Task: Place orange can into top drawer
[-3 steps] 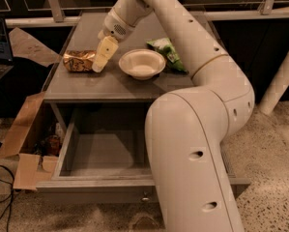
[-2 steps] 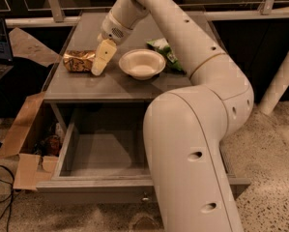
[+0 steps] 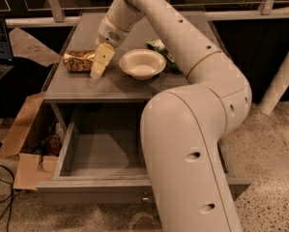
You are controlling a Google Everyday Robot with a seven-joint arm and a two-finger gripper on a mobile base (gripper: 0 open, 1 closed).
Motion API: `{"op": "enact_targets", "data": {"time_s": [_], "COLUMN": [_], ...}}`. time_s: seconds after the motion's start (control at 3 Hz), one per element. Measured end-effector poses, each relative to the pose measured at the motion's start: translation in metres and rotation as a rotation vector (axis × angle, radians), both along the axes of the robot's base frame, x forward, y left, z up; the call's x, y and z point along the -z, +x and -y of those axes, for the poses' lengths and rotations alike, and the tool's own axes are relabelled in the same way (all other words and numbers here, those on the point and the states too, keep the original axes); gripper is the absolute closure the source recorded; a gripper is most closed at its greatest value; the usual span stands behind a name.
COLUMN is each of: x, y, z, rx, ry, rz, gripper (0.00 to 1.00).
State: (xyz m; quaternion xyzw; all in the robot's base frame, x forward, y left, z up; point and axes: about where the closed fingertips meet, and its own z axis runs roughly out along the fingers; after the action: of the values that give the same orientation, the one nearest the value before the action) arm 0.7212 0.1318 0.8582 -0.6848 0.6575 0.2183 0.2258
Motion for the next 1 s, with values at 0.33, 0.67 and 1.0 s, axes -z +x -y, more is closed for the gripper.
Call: {"op": "enact_targets", "data": {"time_s": [0.33,0.67,1.0], "x": [-0.001,0.0,0.007], "y": [0.003,0.006,0.006], "z": [0.005,-0.005,-0.026], "rx": [0.032,0.034,-0.017], "ry": [0.017,0.041,0.052], "rz": [0.013,0.038,0.043], "gripper": [0.0,0.0,0.0]}}
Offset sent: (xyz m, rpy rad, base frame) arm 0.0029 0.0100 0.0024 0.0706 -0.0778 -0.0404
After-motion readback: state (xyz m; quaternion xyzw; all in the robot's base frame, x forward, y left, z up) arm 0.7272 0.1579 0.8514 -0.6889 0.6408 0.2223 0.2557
